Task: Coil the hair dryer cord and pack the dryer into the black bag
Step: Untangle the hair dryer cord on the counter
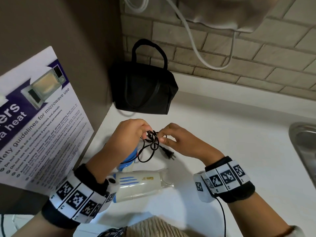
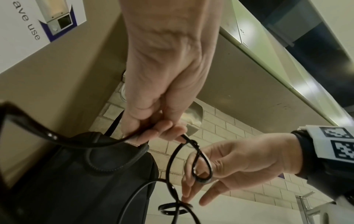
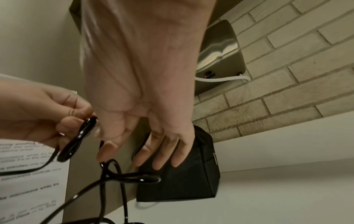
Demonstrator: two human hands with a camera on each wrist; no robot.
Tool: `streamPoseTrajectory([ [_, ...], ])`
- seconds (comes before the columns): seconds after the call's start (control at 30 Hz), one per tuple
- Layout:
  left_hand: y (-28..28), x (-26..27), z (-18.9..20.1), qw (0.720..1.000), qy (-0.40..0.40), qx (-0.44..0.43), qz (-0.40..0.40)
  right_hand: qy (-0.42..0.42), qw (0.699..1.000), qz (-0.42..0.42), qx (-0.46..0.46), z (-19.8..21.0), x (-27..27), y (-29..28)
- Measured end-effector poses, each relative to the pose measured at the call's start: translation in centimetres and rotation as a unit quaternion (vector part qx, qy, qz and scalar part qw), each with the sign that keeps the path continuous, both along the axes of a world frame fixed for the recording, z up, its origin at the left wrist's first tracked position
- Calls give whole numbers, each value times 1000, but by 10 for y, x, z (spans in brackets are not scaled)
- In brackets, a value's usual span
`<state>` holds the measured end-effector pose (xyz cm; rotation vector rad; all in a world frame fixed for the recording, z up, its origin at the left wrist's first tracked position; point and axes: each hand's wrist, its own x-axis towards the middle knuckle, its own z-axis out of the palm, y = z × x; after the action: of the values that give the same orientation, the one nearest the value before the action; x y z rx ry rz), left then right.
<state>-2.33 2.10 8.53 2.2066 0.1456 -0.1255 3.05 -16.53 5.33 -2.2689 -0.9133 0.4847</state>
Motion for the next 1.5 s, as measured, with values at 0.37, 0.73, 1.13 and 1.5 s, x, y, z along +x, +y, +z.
streamPoseTrajectory([
  [0.37, 3, -2, -11, 999, -32, 14, -33, -61, 998, 8, 29, -6, 6, 2],
  [0.73, 21, -9, -21, 997, -55, 53, 9, -95, 988, -72, 94, -15, 6, -20],
  [1.13, 25, 2, -9, 976, -170, 14, 134, -206, 977, -45, 12, -36, -2, -32],
  [1.5, 0, 0, -13, 977, -187, 5, 100, 9, 988, -90, 125, -3, -2, -11],
])
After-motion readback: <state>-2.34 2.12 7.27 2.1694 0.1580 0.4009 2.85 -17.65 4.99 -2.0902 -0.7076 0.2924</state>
